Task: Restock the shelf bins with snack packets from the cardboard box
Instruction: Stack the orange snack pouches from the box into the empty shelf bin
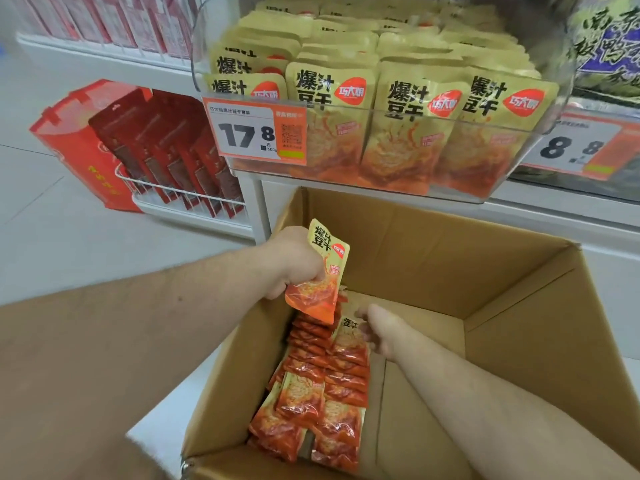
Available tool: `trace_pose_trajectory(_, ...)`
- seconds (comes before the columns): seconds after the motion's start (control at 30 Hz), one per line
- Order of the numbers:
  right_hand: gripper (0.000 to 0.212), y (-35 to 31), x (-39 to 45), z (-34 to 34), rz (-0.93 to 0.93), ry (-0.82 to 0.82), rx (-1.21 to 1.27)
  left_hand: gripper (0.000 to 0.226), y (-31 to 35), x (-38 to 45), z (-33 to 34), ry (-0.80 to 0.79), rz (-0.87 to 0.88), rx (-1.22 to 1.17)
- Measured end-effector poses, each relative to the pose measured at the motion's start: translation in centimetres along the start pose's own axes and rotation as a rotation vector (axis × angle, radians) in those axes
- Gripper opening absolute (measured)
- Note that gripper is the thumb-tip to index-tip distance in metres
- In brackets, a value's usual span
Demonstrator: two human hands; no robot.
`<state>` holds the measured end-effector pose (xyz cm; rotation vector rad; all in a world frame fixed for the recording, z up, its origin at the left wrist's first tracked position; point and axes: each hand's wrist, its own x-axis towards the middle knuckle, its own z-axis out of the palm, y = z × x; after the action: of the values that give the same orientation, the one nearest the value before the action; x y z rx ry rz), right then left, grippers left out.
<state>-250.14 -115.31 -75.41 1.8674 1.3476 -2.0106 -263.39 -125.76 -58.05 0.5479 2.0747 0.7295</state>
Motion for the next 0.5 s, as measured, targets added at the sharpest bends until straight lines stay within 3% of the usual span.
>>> trace_pose_trajectory(0.03, 0.011, 0.8, 1.7, 0.1, -0.002, 0.122, -0.14, 0.029, -0.1, 0.2, 0.0, -0.005, 0.011, 0.024)
trace_pose_trajectory(0.1, 0.036, 2.7, 4.6, 0.7, 0.027, 0.255, -0.426, 0.03, -0.4, 0.7, 0.1, -0.016, 0.023, 0.073)
trace_pose_trajectory(0.17, 0.069, 3.8, 6.3, 1.2, 0.083, 0.312, -0.614, 0.03, -0.7, 1.3, 0.3, -0.018, 0.029, 0.11)
trace_pose_trajectory(0.23, 0.085, 4.0, 6.8, 1.8, 0.1, 0.313, -0.659, 0.028, -0.8, 1.7, 0.5, -0.023, 0.029, 0.143)
trace_pose_trajectory(0.4, 0.068, 4.1, 7.8, 1.7, 0.148, 0.315, -0.719, 0.029, -1.2, 2.7, 0.5, -0.09, 0.042, 0.189)
trace_pose_trajectory(0.5, 0.034, 4.6, 8.0, -0.2, 0.104, 0.349, -0.567, 0.032, -1.2, 2.6, 0.6, -0.122, 0.045, 0.185)
